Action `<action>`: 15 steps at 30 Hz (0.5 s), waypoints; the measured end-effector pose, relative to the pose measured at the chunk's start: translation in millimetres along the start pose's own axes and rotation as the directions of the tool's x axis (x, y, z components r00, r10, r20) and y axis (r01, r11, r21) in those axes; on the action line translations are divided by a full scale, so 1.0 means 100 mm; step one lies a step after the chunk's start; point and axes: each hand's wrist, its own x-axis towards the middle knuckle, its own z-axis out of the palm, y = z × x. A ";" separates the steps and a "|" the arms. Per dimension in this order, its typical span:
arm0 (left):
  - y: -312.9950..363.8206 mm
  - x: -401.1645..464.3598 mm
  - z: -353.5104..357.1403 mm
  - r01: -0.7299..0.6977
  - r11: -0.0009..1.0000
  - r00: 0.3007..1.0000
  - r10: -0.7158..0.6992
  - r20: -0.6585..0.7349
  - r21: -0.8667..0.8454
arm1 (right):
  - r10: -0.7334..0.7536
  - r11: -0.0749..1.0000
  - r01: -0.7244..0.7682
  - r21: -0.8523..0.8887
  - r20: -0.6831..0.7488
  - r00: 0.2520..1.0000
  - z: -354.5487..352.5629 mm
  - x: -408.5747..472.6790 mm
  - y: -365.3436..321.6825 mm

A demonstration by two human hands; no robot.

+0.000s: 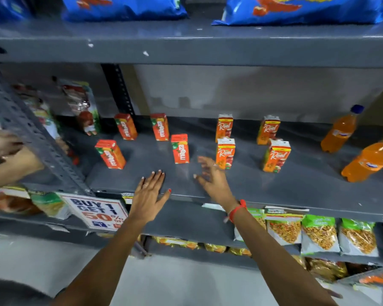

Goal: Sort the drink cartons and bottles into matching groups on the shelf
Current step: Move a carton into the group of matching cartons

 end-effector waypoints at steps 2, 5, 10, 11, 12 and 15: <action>-0.24 0.04 -0.08 0.001 1.000 1.000 -0.001 0.016 -0.009 | 0.037 0.999 -0.036 -0.012 0.035 0.999 0.18 0.23 -0.13; -0.48 0.07 -0.12 -0.062 0.998 0.997 0.064 0.043 -0.030 | 0.044 0.999 -0.046 0.013 0.077 0.996 0.35 0.52 -0.19; -0.49 0.04 -0.08 -0.101 0.994 0.995 0.101 -0.025 -0.028 | 0.132 0.986 -0.133 0.099 0.014 0.991 0.44 0.74 -0.12; -0.51 0.05 -0.08 -0.120 0.992 0.993 0.120 -0.022 -0.029 | 0.136 0.989 -0.135 0.063 -0.015 0.991 0.44 0.78 -0.10; -0.54 0.05 -0.09 -0.143 0.989 0.990 0.142 -0.014 -0.036 | 0.142 0.989 -0.141 0.038 -0.040 0.989 0.45 0.80 -0.09; -0.59 0.06 -0.14 -0.157 0.978 0.987 0.158 -0.005 -0.138 | 0.177 0.984 -0.173 0.039 -0.105 0.979 0.51 0.83 -0.12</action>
